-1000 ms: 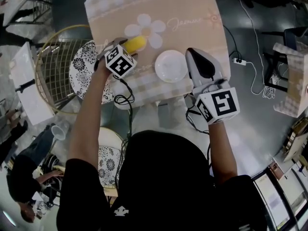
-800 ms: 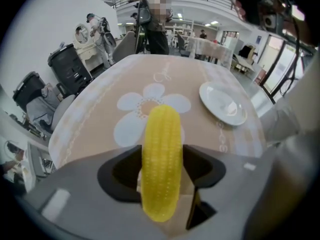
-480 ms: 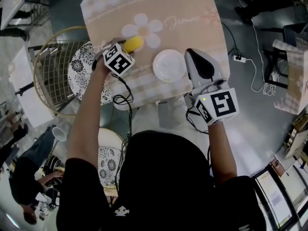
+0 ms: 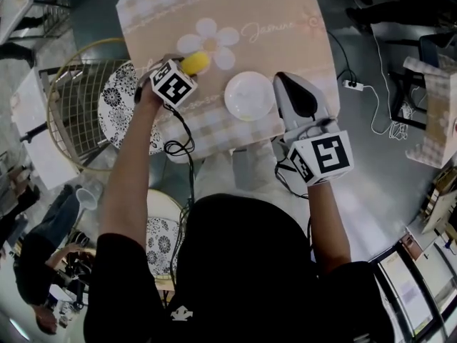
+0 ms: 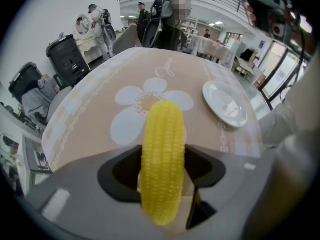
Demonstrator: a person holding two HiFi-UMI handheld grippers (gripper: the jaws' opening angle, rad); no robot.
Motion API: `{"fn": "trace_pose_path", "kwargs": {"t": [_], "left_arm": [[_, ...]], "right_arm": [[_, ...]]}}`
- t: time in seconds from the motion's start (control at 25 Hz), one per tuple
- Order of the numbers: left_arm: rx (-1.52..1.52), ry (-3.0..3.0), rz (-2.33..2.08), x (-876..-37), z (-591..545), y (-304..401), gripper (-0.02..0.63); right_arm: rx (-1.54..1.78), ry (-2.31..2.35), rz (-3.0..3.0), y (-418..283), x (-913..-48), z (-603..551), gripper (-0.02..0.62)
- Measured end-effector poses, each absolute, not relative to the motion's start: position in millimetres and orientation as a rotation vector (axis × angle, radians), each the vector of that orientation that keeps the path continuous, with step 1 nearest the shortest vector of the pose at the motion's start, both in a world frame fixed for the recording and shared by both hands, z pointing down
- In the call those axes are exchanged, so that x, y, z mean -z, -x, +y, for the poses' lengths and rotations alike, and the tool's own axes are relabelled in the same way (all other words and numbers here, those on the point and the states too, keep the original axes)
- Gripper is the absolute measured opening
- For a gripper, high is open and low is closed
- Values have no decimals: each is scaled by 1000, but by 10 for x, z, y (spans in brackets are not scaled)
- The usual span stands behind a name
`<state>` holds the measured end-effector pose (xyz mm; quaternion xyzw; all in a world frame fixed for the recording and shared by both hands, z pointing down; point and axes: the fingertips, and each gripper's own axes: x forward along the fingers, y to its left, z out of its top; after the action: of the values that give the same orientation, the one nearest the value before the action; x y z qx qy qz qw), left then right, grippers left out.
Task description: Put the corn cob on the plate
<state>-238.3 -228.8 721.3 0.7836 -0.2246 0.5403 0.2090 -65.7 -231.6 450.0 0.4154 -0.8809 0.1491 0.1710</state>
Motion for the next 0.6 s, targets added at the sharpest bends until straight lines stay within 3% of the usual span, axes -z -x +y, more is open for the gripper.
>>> {"fn": "trace_pose_path", "kwargs": {"t": [0.6], "left_arm": [[-1436, -2213, -574, -7026, -2144, 2136, 264]], "right_arm": [[-419, -1187, -2506, 552, -4471, -2296, 2]]}}
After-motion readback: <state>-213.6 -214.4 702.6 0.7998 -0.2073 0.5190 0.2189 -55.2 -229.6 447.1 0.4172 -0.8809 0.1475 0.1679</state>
